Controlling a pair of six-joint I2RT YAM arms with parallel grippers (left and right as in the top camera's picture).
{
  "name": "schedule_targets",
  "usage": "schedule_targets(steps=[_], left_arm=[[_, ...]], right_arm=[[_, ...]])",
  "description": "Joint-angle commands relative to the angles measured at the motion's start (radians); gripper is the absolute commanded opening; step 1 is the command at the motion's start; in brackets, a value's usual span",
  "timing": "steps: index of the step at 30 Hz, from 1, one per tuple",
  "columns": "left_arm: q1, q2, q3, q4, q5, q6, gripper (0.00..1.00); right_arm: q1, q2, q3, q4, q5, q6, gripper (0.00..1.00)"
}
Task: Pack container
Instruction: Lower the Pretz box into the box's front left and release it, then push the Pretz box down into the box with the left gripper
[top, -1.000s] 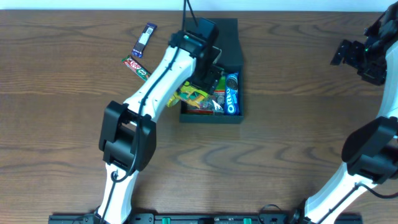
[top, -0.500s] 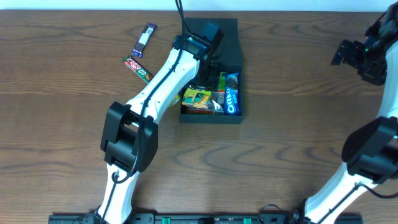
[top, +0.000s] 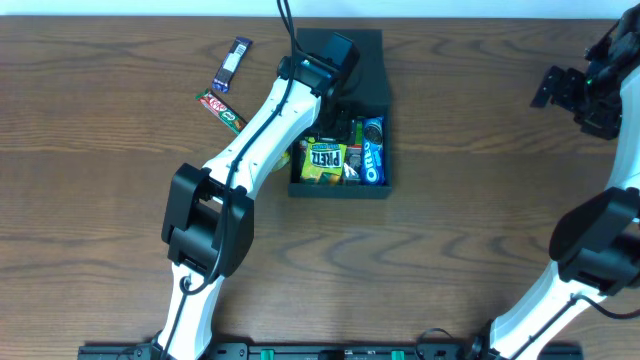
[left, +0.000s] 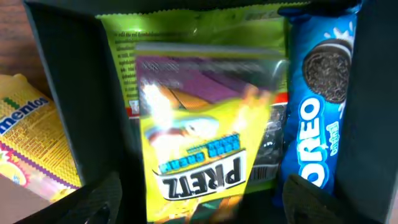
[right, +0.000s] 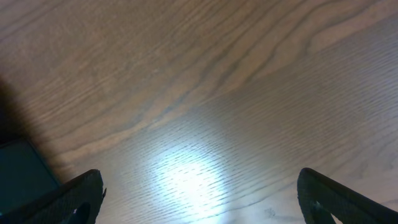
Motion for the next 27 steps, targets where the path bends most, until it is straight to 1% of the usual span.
schedule_targets(steps=[1,3,5,6,7,8,9,10,11,15,20,27], left_arm=[[0.004,0.006,0.024,0.011,-0.011,-0.014,0.86],[0.004,0.006,0.024,0.029,-0.005,-0.014,0.87],[0.004,0.006,0.024,0.055,0.043,-0.003,0.87],[0.004,0.006,0.024,0.069,0.084,0.019,0.83],[0.004,0.006,0.024,0.086,0.115,0.039,0.61],[0.002,0.007,0.024,0.101,0.135,0.061,0.35],[0.000,0.007,0.023,0.112,0.141,0.065,0.24],[0.000,0.008,0.021,0.122,0.140,0.064,0.11],[0.000,0.010,0.019,0.129,0.145,0.064,0.06],[-0.006,0.016,-0.004,0.175,0.159,0.063,0.06],[-0.024,0.016,-0.095,0.273,0.182,0.048,0.06],[-0.044,0.017,-0.142,0.320,0.194,0.048,0.06]], right_arm=[[-0.005,0.005,-0.001,-0.005,-0.005,-0.008,0.99],[-0.005,0.005,-0.001,-0.005,-0.005,-0.007,0.99],[-0.005,0.005,-0.001,-0.005,-0.005,-0.008,0.99],[-0.005,0.005,-0.001,-0.005,-0.005,-0.008,0.99],[-0.005,0.005,-0.001,-0.005,-0.005,-0.007,0.99],[-0.005,0.005,-0.001,-0.005,-0.005,-0.008,0.99],[-0.005,0.005,-0.001,-0.005,-0.005,-0.008,0.99],[-0.005,0.005,-0.001,-0.004,-0.004,-0.008,0.99],[-0.005,0.005,-0.001,-0.004,-0.004,-0.008,0.99],[-0.005,0.005,-0.001,-0.004,-0.004,-0.008,0.99],[-0.005,0.005,-0.001,-0.003,-0.004,-0.008,0.99],[-0.005,0.005,-0.001,0.013,-0.004,-0.008,0.99]])
